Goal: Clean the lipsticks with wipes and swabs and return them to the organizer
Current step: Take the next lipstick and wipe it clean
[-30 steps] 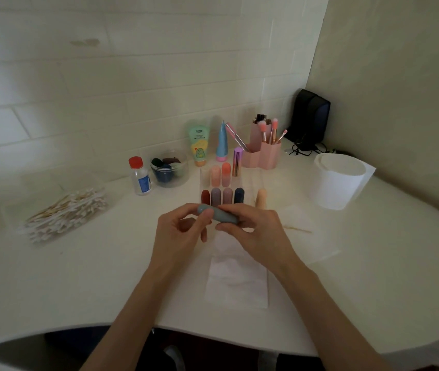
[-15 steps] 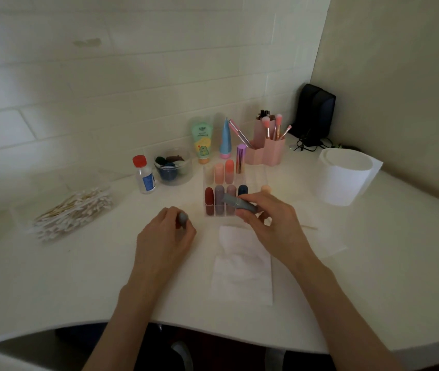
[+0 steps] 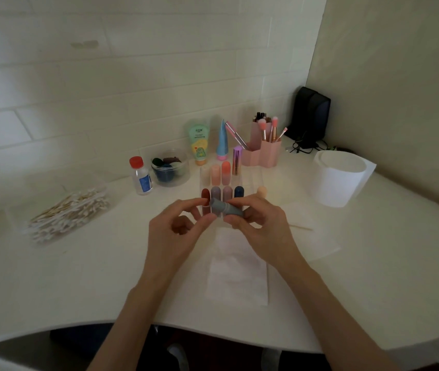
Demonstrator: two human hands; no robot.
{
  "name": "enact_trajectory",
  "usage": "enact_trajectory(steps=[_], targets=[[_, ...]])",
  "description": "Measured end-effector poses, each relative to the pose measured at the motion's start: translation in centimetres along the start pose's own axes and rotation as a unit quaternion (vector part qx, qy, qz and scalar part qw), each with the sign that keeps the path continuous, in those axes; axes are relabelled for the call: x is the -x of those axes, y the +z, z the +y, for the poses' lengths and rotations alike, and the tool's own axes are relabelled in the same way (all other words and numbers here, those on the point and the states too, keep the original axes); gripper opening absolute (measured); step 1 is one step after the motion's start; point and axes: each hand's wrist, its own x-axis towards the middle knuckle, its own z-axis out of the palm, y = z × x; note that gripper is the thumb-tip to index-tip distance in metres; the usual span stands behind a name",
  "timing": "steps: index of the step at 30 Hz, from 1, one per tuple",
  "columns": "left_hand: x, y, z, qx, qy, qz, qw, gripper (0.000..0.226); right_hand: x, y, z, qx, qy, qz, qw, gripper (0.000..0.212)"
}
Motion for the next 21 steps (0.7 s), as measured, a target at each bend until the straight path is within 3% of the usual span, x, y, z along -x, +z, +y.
enact_trajectory(steps=[3,11,16,21], targets=[[-0.2,0.7,0.7,0.074,-0.05,-0.011,0.996,0.028,0.2,0.2,-0.3,-0.007,0.013,-0.005,1.0,0.031],[-0.4,0.6,-0.5,0.14,-0.103,0.001,0.985,0.024,0.4,0.8,-0.4,-0.011,0.031,-0.04,0.999,0.039],[-0.3,0.8,-0.8,0.173,-0.107,-0.007,0.979,0.018,0.5,0.9,-0.7,-0.016,0.042,-0.057,0.997,0.049],[-0.3,0.8,-1.0,0.184,-0.104,-0.012,0.977,0.013,0.5,0.9,-0.7,-0.051,0.066,-0.051,0.995,0.043]])
